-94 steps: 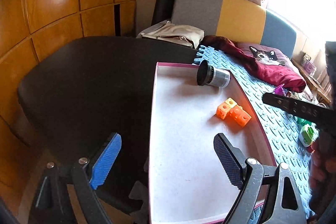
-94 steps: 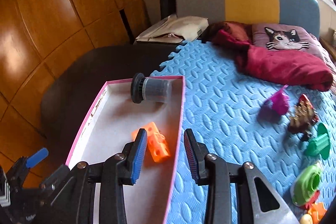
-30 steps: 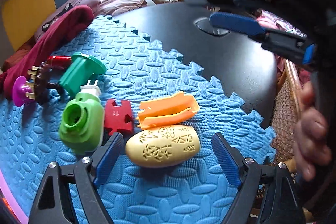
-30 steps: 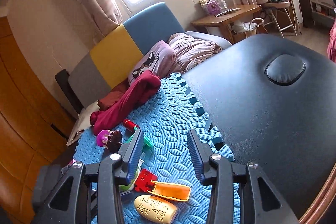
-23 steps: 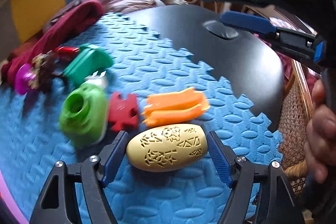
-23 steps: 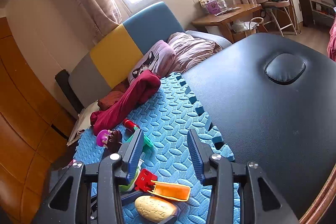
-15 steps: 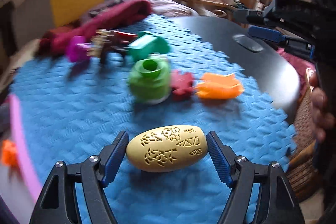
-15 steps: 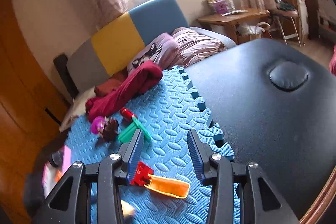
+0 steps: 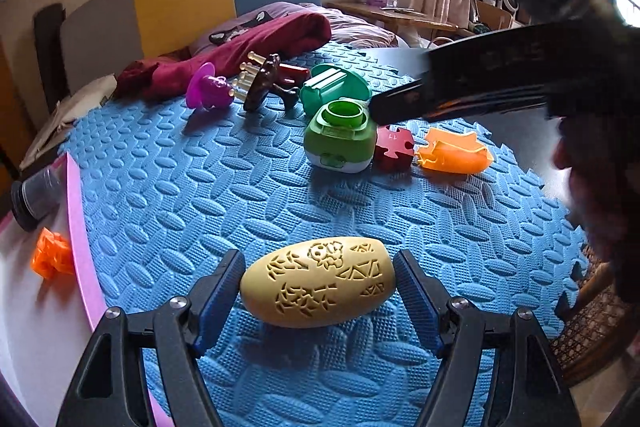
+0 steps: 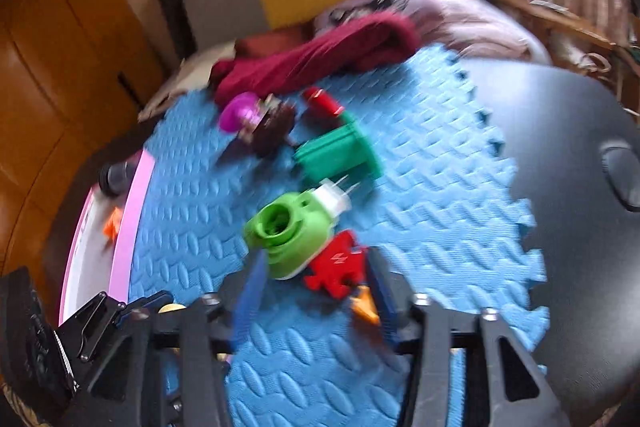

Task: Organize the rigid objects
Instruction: 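Carry the yellow egg with the left gripper into the tray while the right gripper grasps the green plug toy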

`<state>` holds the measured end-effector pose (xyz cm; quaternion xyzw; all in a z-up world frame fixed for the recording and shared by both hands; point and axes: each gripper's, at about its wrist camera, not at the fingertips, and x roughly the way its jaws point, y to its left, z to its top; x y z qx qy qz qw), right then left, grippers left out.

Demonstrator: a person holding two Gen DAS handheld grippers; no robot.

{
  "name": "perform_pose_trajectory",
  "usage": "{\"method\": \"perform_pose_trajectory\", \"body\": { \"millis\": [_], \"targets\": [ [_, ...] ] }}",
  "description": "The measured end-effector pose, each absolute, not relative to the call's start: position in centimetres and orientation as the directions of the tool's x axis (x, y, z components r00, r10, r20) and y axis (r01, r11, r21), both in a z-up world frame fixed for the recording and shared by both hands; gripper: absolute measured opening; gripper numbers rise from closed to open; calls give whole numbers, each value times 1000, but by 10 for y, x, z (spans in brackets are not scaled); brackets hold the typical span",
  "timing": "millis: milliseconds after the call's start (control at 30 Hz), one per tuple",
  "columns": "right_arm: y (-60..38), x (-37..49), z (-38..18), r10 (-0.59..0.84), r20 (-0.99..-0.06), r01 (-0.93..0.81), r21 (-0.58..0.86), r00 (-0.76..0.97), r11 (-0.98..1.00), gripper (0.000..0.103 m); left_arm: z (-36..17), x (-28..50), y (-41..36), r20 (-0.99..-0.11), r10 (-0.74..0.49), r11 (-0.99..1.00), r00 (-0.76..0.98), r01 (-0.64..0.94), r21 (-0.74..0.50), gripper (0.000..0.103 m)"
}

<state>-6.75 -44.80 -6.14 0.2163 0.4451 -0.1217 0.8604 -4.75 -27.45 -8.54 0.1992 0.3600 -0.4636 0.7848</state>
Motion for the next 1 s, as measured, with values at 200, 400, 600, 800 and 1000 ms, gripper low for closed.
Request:
{"method": "perform_pose_trajectory", "body": {
  "millis": [200, 400, 600, 800, 1000],
  "targets": [
    [-445, -24, -75, -25, -868, 380, 191, 496, 905, 71, -86, -45, -272, -745, -593, 506, 305, 861, -50, 76],
    [-442, -17, -84, -31, -844, 336, 179, 535, 925, 72, -87, -46, -269, -736, -603, 507, 309, 860, -55, 76],
    [-442, -13, -86, -19, -847, 307, 171, 532, 936, 72, -87, -50, -267, -725, -607, 524, 325, 850, -59, 76],
    [-447, -9, -93, 2, -858, 324, 196, 513, 925, 72, -86, -52, -267, -725, -605, 526, 330, 849, -53, 76],
    [-449, -10, -94, 29, -843, 326, 239, 537, 915, 78, -84, -53, -266, -732, -594, 536, 333, 842, -52, 76]
  ]
}}
